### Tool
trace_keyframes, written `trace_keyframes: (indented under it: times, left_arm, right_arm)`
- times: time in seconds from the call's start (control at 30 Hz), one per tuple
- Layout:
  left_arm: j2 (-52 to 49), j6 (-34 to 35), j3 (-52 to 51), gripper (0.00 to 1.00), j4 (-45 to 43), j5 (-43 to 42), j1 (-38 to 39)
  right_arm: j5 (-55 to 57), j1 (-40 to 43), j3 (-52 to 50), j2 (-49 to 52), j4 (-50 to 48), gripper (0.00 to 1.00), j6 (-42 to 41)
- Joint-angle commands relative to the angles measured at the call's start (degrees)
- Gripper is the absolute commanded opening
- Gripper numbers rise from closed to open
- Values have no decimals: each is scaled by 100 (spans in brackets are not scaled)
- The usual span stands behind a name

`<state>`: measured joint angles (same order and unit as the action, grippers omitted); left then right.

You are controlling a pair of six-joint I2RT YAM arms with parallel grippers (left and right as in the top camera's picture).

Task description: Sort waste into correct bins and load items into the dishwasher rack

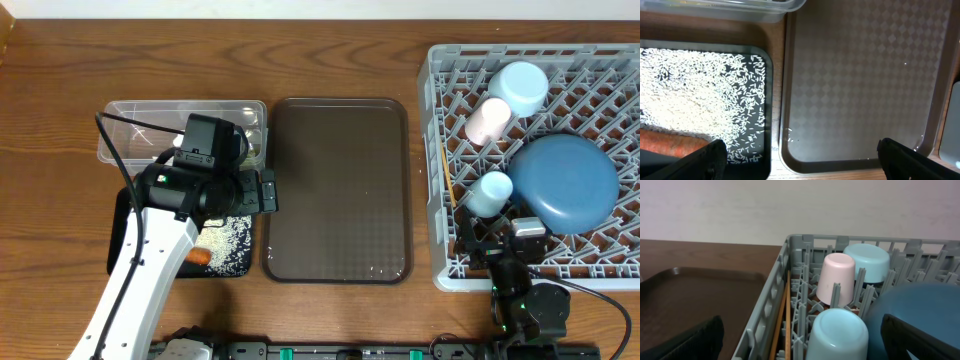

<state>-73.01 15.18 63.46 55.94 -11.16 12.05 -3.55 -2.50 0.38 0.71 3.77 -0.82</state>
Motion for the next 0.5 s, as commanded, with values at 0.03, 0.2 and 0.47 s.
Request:
trace_keyframes:
  times: [0.03, 0.2, 0.47]
  left_arm:
    - [116, -11, 46, 98, 15, 72, 9]
    - [590, -11, 46, 98, 17, 72, 9]
    - [2168, -11, 46, 98, 17, 72, 9]
  right_arm:
    - [74, -52, -7, -44, 31, 99, 70]
    - [74, -52, -7, -44, 31, 99, 70]
    - [74, -52, -7, -44, 31, 99, 70]
